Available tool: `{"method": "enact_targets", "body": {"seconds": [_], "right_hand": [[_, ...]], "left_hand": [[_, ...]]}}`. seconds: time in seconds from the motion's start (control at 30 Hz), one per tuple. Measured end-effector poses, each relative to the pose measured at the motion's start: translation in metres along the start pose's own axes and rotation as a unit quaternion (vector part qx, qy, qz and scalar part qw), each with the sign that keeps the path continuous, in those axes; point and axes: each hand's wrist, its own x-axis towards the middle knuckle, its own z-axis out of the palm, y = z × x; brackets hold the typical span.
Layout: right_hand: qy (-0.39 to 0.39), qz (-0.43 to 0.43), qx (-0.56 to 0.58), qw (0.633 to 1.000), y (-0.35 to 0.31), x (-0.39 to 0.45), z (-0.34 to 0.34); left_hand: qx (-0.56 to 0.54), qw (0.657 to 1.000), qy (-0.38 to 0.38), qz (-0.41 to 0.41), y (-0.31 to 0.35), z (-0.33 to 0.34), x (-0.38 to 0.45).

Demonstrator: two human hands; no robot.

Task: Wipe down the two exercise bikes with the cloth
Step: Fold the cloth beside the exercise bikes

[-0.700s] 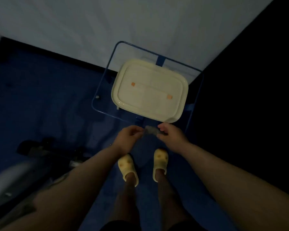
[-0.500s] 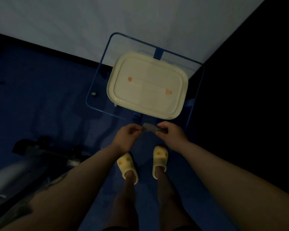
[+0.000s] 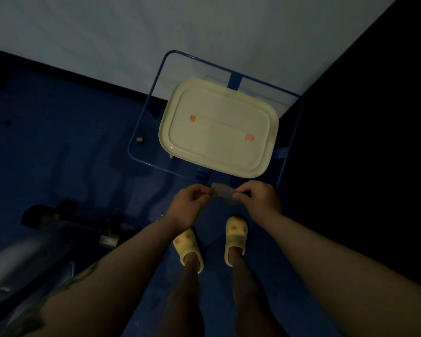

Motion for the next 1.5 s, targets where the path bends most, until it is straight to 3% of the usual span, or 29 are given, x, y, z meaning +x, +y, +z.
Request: {"method": "enact_targets", "body": {"seconds": [0.4, 0.63, 0.8, 1.03, 1.2, 1.5], "right_hand": [[0.025, -0.098, -0.020, 0.995, -0.080, -0.055, -0.037], [0.036, -0.134, -0.027, 0.990, -0.131, -0.085, -0.042], [-0.003, -0.188, -0.075, 0.979, -0.157, -0.105, -0.033], [-0.065, -0.321, -0.152, 0.932, -0.163, -0.144, -0.021], [-0.129, -0.368, -0.183, 0.902, -0.158, -0.174, 0.007], [-0.250, -0.465, -0.270, 0.805, -0.160, -0.294, 0.103]], "left_hand": [[-0.026, 0.998, 0.037, 0.052, 0.040, -0.055, -0.063], [-0.018, 0.991, 0.113, 0.071, 0.039, -0.101, -0.109], [-0.022, 0.982, 0.178, 0.054, 0.029, -0.108, -0.153], [-0.077, 0.952, 0.294, 0.026, -0.003, -0.074, -0.227], [-0.116, 0.928, 0.355, -0.003, -0.043, -0.050, -0.289], [-0.201, 0.855, 0.474, -0.060, -0.142, -0.008, -0.452]]}}
